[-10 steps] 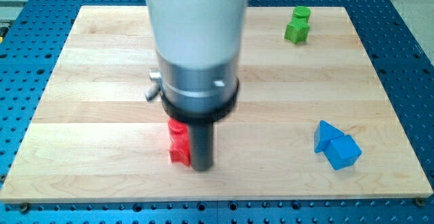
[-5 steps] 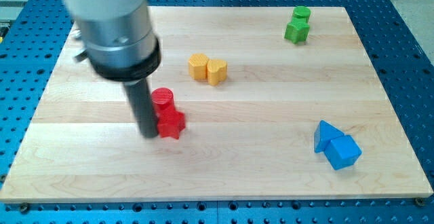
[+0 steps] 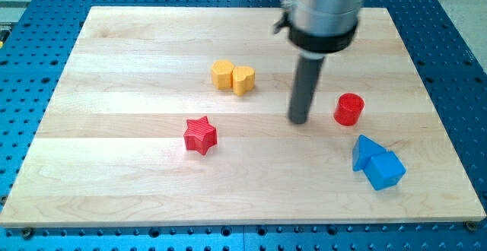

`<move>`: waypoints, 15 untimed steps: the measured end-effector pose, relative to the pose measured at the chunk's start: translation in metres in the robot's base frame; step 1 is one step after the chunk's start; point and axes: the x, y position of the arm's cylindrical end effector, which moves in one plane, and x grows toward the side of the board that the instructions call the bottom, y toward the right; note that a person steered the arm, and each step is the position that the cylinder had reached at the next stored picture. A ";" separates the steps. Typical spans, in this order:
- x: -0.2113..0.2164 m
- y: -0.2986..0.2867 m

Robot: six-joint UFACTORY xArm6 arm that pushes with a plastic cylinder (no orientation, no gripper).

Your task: Place the red circle at the bottom of the green star

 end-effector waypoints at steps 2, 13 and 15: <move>0.014 0.100; -0.089 0.098; -0.090 0.162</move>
